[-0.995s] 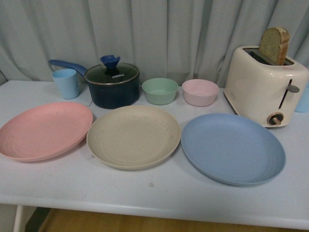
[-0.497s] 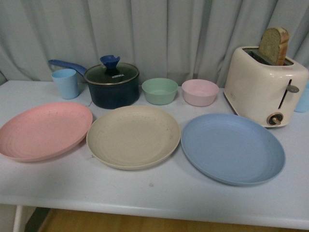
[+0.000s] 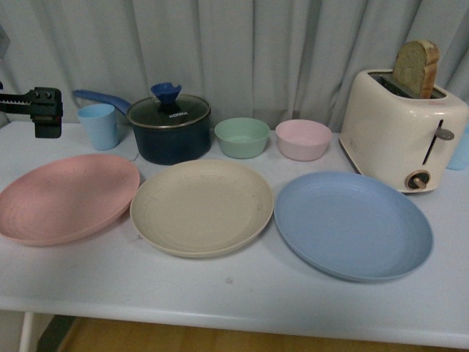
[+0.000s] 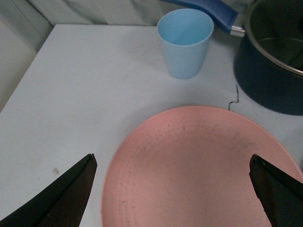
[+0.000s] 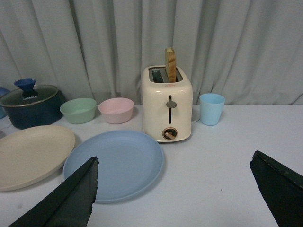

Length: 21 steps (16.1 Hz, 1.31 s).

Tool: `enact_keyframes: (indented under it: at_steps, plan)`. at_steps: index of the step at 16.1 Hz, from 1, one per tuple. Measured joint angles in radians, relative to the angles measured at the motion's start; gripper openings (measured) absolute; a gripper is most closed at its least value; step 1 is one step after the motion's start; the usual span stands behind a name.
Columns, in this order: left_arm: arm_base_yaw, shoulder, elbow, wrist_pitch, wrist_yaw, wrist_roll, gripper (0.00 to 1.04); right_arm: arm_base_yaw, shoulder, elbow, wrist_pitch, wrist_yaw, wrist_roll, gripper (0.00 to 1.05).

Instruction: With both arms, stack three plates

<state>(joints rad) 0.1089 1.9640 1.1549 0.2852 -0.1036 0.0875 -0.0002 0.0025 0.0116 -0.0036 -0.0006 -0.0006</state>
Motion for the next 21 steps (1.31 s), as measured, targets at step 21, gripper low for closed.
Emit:
enact_keyframes:
  at_steps: [21]
  plan:
    - [0.164, 0.362, 0.145, 0.019, 0.105, -0.054, 0.98, 0.0, 0.0, 0.0, 0.0, 0.0, 0.0, 0.98]
